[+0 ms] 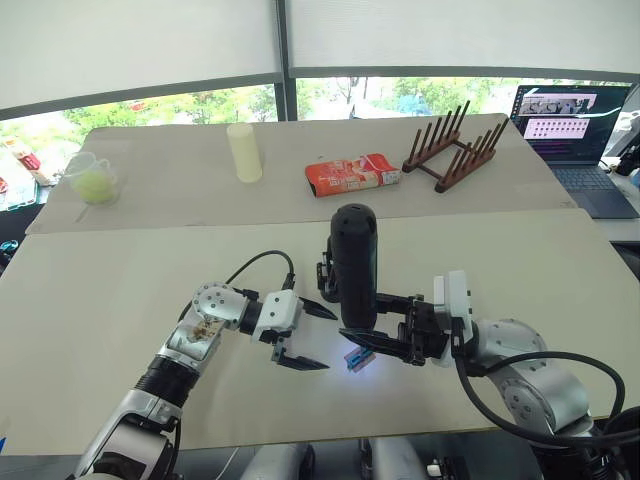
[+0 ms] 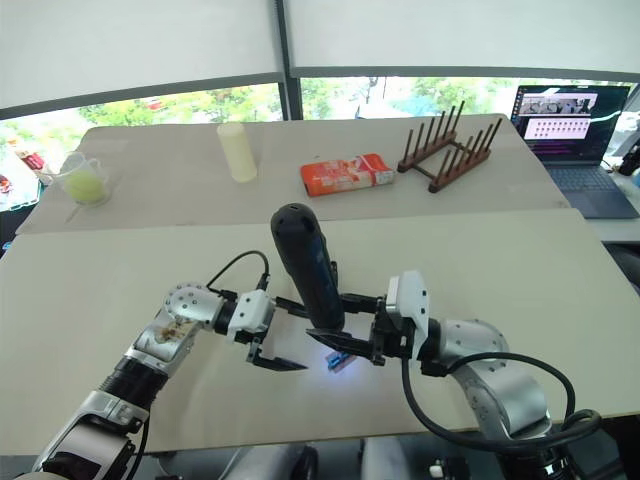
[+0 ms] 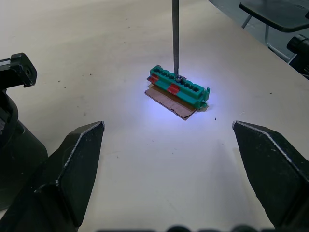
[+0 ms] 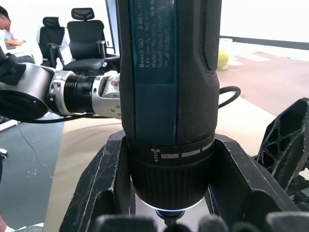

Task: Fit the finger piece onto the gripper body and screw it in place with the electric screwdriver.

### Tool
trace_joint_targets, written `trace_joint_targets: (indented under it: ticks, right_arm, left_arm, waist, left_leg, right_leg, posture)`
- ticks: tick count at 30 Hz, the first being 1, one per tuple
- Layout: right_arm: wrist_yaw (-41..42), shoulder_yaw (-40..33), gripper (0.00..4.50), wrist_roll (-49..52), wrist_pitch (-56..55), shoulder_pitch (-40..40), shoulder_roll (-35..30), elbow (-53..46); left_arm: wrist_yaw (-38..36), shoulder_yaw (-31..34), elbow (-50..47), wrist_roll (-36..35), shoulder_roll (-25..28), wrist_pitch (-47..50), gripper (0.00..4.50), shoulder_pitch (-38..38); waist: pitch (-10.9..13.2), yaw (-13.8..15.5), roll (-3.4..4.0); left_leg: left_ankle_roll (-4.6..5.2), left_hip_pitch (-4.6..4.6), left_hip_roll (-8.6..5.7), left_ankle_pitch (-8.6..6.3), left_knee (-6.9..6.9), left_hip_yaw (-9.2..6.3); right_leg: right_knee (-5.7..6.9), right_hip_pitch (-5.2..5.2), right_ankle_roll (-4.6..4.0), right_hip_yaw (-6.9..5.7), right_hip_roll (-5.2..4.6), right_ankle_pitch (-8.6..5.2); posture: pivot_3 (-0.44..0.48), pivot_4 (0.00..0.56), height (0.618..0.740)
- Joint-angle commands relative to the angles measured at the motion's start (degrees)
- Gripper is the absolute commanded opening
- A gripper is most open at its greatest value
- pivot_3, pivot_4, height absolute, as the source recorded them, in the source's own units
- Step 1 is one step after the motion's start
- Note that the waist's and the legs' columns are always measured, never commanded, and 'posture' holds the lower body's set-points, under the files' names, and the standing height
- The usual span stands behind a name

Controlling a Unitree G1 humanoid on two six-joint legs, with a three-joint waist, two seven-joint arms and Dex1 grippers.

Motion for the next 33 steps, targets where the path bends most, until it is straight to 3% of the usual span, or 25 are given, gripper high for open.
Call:
trace_joint_targets:
  ticks: [1,33]
  right_arm:
    - [0.4,-0.3,1.9,1.0,-1.6,-0.9,0.2,-1.7]
    - [-0.8,0.1,1.9,1.6,-0.8,-1.6,-0.1,-2.3]
  left_arm:
    - [0.1,0.4,-0.4,-0.3,-0.1,-1.4,4.5,-0.9]
    - [0.8,0.7,2.9,-0.1,-0.6,-3.1,4.5,-2.4]
  waist:
    - [0.0,0.0,0.0]
    - [0.0,0.0,0.0]
  left_leg:
    - [0.0,0.0,0.0,0.0,0.0,0.0]
    - [0.0,0.01,0.0,0.0,0.0,0.0]
  right_leg:
    - [0.0,0.0,0.0,0.0,0.0,0.0]
    - [0.0,0.01,0.0,-0.01,0.01,0.0]
  posture:
    - [0.0,0.15,0.74]
    - [0.0,0.15,0.74]
